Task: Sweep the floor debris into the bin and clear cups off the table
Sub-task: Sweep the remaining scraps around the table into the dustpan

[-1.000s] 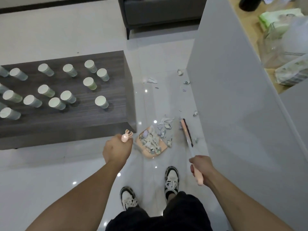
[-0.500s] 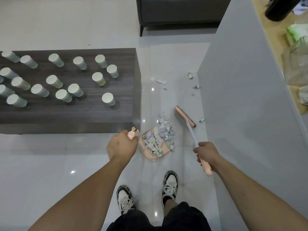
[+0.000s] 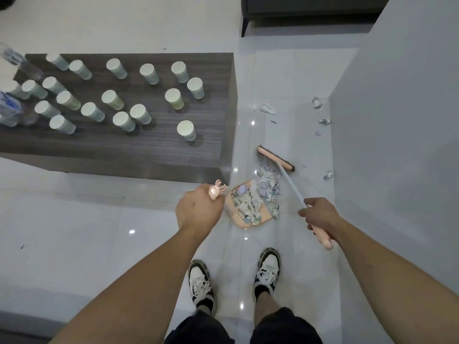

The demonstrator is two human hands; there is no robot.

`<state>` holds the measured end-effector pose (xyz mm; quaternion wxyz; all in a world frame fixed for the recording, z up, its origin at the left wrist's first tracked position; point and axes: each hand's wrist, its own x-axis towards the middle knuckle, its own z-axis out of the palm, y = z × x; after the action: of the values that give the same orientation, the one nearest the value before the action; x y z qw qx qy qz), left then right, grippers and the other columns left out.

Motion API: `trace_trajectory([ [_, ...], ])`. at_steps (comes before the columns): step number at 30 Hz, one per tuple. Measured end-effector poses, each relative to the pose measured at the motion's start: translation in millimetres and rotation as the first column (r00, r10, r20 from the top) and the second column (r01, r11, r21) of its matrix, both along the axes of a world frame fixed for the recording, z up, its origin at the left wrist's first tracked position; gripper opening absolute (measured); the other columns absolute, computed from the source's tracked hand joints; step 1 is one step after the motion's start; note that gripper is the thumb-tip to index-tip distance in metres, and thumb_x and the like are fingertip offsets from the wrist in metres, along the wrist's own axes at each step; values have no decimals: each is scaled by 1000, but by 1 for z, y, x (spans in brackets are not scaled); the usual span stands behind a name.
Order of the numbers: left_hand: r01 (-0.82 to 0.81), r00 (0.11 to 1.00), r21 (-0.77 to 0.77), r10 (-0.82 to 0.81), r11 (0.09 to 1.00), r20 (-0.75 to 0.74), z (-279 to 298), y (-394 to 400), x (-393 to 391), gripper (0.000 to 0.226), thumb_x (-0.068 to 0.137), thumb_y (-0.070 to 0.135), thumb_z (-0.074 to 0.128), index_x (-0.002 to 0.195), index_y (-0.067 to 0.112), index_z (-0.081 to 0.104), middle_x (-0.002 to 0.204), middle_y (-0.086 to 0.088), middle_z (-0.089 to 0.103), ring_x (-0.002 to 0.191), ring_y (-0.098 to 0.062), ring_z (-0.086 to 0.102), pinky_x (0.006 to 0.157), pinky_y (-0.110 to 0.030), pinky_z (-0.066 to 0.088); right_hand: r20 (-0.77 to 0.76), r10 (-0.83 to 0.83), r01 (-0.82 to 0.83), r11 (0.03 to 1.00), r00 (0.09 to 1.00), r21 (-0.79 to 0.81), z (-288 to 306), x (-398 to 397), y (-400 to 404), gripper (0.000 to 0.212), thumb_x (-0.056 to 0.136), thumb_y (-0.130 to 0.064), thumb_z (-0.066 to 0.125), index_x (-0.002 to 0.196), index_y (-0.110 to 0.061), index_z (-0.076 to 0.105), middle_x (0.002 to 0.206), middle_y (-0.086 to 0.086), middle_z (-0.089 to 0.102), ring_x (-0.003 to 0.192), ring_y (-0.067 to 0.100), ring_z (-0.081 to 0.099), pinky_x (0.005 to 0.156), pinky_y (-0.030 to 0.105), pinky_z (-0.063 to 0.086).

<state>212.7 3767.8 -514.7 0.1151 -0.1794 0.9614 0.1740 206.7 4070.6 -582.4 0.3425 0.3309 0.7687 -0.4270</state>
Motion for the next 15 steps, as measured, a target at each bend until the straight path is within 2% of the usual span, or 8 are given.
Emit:
trace_trajectory([
  [4,-7,1000,-25,7,1000,-7,-2,1,1,29,82,49,53,63,33,39,60,11,50,61,-20,53,53,-27,33,3,116,-116,992,993,39,-4,-18,11,60,88,-12,66,145,-16,50,101,10,62,48,21,60,37,18,42],
  [9,-17,1000,-36,17,999,6,-1,14,-3,26,82,48,52,68,27,45,63,8,52,63,-22,52,52,-28,32,75,229,-233,971,970,46,0,-9,22,59,87,-5,63,145,-12,50,101,12,58,54,26,58,45,26,47],
  [12,2,1000,-41,-1,999,6,2,21,-6,24,84,46,54,71,27,46,63,8,49,63,-22,51,51,-27,28,122,282,-292,954,952,73,12,24,24,57,88,-5,59,144,-14,50,107,12,57,53,25,60,38,22,43],
  [15,5,1000,-21,-5,1000,16,3,24,-8,21,85,46,55,76,27,52,66,5,53,67,-25,55,55,-29,32,151,253,-262,964,955,40,24,62,23,56,89,-3,58,144,-12,50,98,13,56,53,24,57,34,18,40],
])
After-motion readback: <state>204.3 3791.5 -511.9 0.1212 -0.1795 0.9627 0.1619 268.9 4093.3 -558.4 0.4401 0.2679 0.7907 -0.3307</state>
